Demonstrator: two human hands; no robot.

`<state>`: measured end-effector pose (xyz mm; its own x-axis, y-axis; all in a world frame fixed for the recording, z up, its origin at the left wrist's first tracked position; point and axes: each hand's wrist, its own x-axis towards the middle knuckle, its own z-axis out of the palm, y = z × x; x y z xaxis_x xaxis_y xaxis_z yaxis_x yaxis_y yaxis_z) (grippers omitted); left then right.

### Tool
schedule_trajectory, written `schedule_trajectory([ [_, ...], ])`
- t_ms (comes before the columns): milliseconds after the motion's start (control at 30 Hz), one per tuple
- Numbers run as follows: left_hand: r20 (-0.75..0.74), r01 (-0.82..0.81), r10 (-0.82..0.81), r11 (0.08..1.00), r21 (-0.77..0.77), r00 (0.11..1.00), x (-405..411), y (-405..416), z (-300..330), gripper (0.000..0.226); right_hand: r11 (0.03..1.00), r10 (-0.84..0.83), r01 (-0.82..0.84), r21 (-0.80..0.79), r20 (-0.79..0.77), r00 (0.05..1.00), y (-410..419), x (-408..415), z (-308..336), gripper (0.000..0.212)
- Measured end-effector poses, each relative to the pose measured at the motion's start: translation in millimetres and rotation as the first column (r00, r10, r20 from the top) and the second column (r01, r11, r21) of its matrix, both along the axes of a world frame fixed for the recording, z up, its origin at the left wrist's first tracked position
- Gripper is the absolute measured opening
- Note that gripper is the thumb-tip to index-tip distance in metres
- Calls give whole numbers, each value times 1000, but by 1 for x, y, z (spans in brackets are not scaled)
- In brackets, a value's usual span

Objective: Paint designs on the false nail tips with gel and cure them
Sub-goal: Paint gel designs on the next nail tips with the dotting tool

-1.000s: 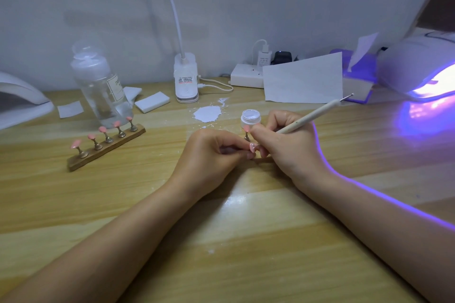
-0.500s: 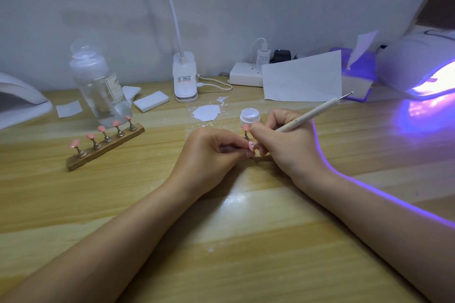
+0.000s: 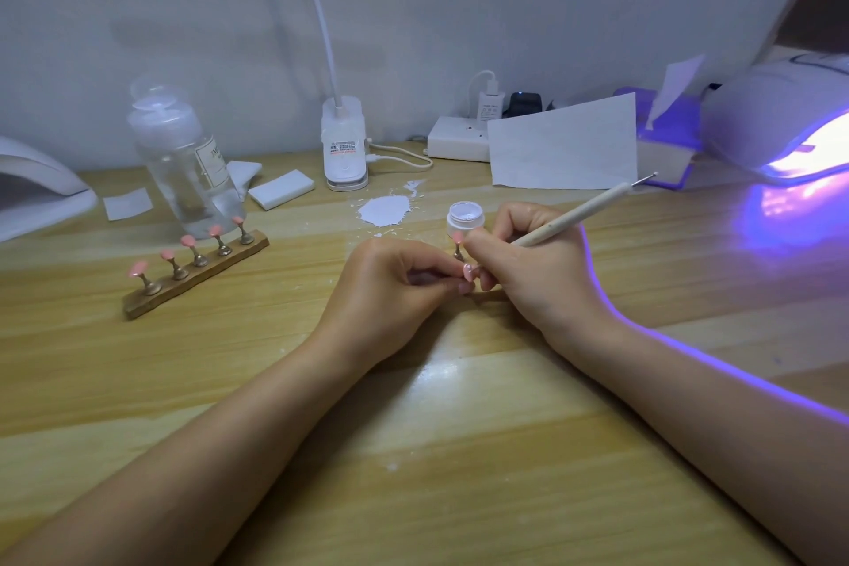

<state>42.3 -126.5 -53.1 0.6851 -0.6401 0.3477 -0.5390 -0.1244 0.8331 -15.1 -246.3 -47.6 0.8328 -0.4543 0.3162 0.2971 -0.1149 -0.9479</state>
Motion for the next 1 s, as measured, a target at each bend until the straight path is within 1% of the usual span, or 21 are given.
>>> schedule_trajectory([
  [400,-27,-9,8,1000,-16,1000,-1,-1,0,16,999,-5,5,35,-3,1000,-1,0,1,43],
  [567,-19,-5,5,1000,-13,1000,-1,0,0,15,1000,-13,13,0,-21,1000,0,0,1,42],
  [1000,-2,-4,4,1000,3,1000,-1,0,1,16,999,-25,25,-31,-16,1000,-1,1,-2,46],
])
